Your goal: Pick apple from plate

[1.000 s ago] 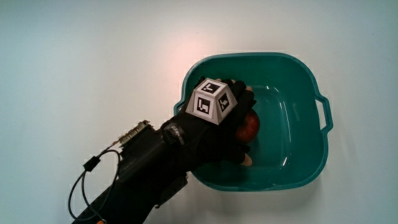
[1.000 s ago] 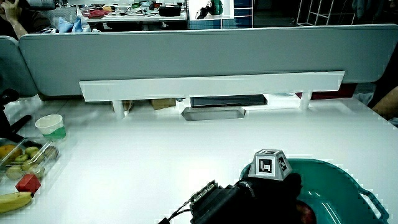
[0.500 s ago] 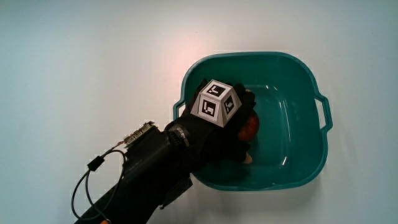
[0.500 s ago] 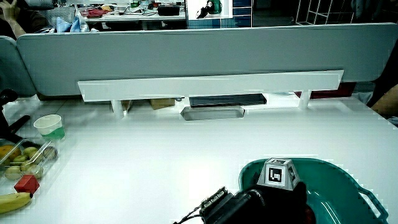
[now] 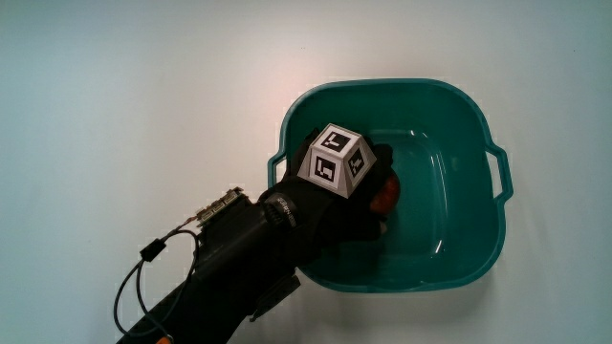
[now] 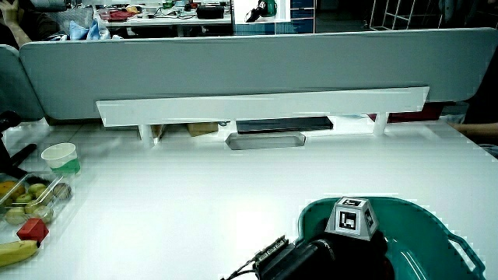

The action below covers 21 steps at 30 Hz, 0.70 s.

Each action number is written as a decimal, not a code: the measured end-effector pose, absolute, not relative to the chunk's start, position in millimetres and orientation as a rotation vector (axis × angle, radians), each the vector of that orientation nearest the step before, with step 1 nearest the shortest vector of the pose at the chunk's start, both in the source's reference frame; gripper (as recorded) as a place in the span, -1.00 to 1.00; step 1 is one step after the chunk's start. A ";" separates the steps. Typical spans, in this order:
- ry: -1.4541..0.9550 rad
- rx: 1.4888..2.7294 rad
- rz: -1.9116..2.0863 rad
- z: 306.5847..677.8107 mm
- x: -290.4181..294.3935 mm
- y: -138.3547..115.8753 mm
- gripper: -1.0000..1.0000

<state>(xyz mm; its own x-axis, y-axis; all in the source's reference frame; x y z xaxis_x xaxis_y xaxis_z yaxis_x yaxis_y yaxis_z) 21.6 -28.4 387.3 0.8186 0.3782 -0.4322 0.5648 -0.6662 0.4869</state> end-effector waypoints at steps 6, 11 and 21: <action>0.708 2.396 -0.422 387.4 20.9 -26.3 1.00; 0.718 2.413 -0.441 386.0 19.7 -25.3 1.00; 0.767 2.456 -0.495 351.4 14.1 -24.2 1.00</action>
